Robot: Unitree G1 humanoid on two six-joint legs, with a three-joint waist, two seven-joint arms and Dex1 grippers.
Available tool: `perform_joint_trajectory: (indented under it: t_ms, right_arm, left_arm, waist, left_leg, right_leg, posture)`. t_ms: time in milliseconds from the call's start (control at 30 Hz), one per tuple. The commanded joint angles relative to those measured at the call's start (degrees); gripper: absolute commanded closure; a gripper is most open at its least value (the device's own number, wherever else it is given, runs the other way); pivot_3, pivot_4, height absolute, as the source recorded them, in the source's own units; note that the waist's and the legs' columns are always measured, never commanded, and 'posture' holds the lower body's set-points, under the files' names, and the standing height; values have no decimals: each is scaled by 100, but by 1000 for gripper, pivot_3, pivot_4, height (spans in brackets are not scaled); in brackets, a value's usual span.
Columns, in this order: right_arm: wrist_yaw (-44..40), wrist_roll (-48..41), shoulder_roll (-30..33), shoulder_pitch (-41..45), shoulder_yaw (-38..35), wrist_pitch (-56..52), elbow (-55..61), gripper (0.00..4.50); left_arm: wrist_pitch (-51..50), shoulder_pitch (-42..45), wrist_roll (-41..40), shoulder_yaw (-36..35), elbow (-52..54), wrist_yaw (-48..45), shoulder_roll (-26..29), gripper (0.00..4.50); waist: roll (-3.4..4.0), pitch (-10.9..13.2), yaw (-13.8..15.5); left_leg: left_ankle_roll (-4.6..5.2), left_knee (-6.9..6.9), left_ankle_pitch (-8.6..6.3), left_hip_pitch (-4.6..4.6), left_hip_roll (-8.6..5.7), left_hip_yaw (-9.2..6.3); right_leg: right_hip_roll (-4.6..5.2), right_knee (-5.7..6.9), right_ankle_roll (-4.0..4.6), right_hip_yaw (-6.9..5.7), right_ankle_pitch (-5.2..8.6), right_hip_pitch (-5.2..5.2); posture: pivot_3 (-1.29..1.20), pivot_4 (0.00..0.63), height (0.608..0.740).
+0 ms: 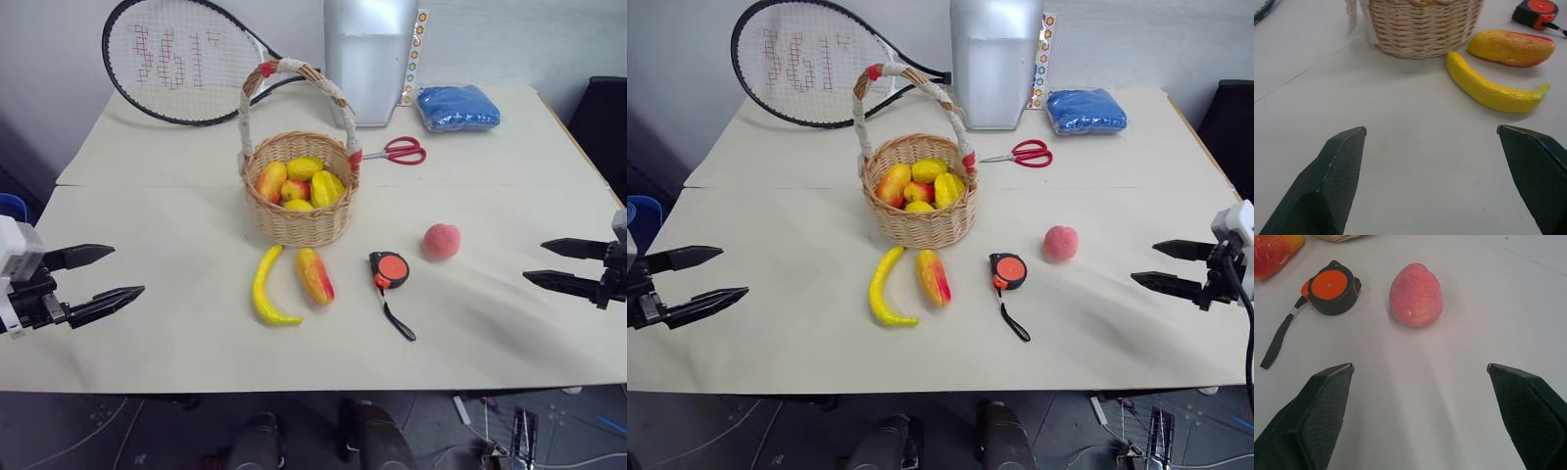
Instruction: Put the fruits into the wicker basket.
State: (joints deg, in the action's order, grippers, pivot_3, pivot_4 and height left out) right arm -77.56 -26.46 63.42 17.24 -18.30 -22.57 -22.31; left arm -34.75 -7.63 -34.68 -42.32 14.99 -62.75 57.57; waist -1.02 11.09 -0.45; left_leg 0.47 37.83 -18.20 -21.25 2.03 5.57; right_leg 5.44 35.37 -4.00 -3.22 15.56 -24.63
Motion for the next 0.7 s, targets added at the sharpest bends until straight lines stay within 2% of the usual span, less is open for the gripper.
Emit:
perform_joint_trajectory:
  t_ms: [33, 200, 700]
  right_arm:
    - [60, -63, -19, 44, -105, -42, 141, 19]
    - [460, 37, -216, 170, -141, 158, 185, 19]
    - [984, -208, -320, -106, -469, -290, 890, 19]
  left_arm:
    - [190, -98, 90, -17, 119, -135, 132, 0]
    - [163, -158, 292, 179, 364, 94, 103, 0]
    - [130, 359, 207, 699, 157, 169, 41, 0]
  waist:
    - [6, 3, 0]
    - [10, 5, -8]
    - [25, 13, -23]
  left_leg:
    - [0, 0, 0, 0, 0, 0]
    - [-3, -1, -2, 0, 4, 3]
    - [-1, -1, -2, 0, 4, 15]
  right_leg:
    - [0, 0, 0, 0, 0, 0]
    - [0, 0, 0, 0, 0, -3]
    - [-1, 3, -2, -1, -1, -5]
  posture:
    - [0, 150, 740]
    - [0, 150, 740]
    - [0, 150, 740]
